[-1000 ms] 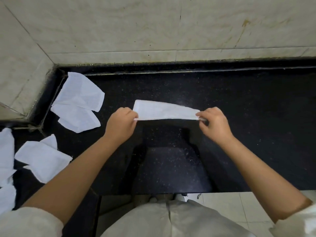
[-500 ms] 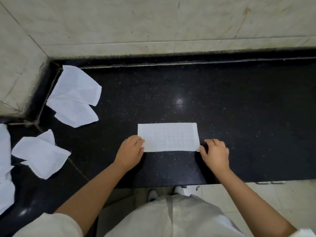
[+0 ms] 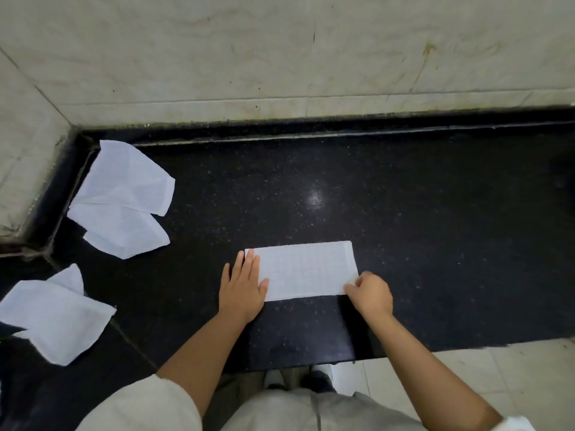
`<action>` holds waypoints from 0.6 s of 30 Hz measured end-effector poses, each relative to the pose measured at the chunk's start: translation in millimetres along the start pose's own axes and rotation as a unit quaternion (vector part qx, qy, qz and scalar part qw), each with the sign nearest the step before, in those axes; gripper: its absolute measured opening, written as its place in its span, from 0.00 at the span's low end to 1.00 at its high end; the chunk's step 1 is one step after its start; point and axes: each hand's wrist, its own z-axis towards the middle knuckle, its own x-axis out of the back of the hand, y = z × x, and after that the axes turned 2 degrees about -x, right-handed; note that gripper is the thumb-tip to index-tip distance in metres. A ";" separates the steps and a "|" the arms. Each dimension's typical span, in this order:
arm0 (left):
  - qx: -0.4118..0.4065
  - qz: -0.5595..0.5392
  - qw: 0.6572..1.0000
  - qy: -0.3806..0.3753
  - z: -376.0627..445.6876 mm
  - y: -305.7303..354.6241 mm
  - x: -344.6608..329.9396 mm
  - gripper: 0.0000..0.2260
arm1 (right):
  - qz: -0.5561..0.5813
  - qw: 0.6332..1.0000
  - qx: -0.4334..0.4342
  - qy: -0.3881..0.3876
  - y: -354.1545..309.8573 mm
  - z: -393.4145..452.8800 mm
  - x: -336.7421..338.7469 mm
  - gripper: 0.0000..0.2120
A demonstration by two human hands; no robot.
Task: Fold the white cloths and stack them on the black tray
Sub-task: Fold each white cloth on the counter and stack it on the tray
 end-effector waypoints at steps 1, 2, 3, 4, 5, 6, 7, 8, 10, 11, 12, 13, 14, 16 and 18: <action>-0.001 -0.002 1.000 -0.004 0.0 0.4 0.3 0.26 | 0.045 0.999 0.023 0.006 -1.1 -0.7 0.6 0.12; -0.002 -0.003 1.000 -0.005 0.0 0.5 0.7 0.26 | 0.089 0.995 0.045 0.012 -3.8 -3.0 2.0 0.14; -0.002 -0.002 1.000 -0.005 0.2 0.7 0.9 0.26 | 0.130 0.989 0.069 0.021 -8.1 -6.2 4.3 0.15; -0.003 -0.004 1.000 -0.005 0.7 0.8 1.6 0.26 | 0.163 0.982 0.090 0.030 -15.0 -10.0 7.2 0.14; -0.004 -0.011 1.000 -0.003 1.1 1.4 2.8 0.26 | 0.193 0.974 0.111 0.040 -23.4 -14.4 10.2 0.13; -0.006 -0.020 1.000 0.003 -0.1 1.5 3.4 0.26 | 0.217 0.966 0.133 0.047 -33.4 -19.8 11.9 0.13; -0.006 -0.034 0.999 0.015 -1.6 0.8 4.3 0.26 | 0.231 0.958 0.160 0.056 -44.5 -25.3 12.6 0.12; -0.002 -0.050 0.998 0.032 -4.0 -1.9 4.9 0.25 | 0.235 0.951 0.189 0.064 -56.1 -31.0 10.9 0.11; 0.027 -0.086 0.993 0.075 -11.8 -11.9 7.8 0.25 | 0.220 0.944 0.239 0.057 -79.2 -41.9 2.0 0.07; 0.050 -0.102 0.989 0.093 -17.6 -19.9 9.1 0.25 | 0.197 0.944 0.261 0.041 -90.2 -47.1 -5.5 0.04; 0.073 -0.112 0.985 0.105 -24.5 -29.5 10.1 0.25 | 0.167 0.944 0.282 0.025 -99.9 -51.3 -16.5 0.03; 0.092 -0.118 0.982 0.116 -31.5 -39.4 10.0 0.24 | 0.136 0.942 0.306 0.018 -107.7 -55.3 -27.6 0.04; 0.105 -0.124 0.979 0.127 -39.0 -48.7 8.7 0.24 | 0.101 0.935 0.338 0.020 -111.3 -56.6 -41.8 0.05; 0.122 -0.143 0.972 0.142 -53.8 -64.1 4.4 0.23 | 0.043 0.922 0.383 0.041 -111.0 -59.4 -68.3 0.11; 0.125 -0.159 0.968 0.147 -65.7 -76.1 -1.4 0.23 | -0.062 0.912 0.404 0.023 -104.7 -58.7 -87.2 0.15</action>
